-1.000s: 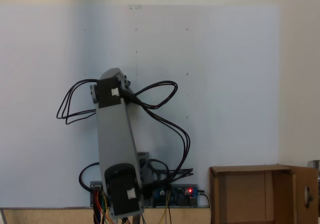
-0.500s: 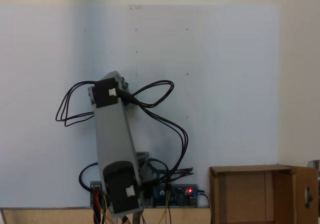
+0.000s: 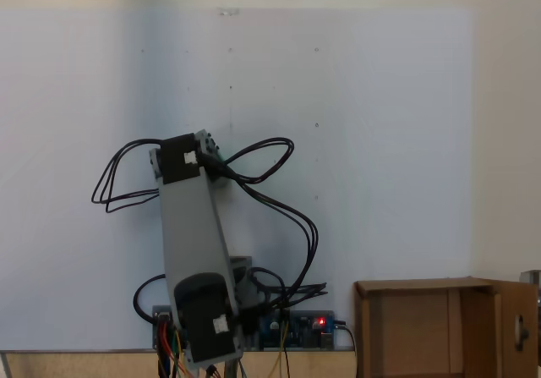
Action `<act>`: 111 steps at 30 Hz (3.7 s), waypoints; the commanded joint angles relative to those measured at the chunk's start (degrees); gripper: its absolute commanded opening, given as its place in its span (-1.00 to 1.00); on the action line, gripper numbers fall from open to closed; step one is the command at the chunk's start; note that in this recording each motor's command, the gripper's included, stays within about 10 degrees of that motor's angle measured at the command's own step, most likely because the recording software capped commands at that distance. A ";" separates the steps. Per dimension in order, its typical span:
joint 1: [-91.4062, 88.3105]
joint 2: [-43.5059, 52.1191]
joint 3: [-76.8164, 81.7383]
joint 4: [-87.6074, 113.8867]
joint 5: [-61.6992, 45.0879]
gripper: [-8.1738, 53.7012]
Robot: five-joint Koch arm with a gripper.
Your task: Grasp a green dice and put it in the bin.
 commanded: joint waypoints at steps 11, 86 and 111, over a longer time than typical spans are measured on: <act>7.29 13.45 -21.27 9.49 5.10 -0.36; 117.60 -10.28 -49.48 11.95 -9.05 0.28; 76.90 9.84 -67.50 10.90 13.18 0.69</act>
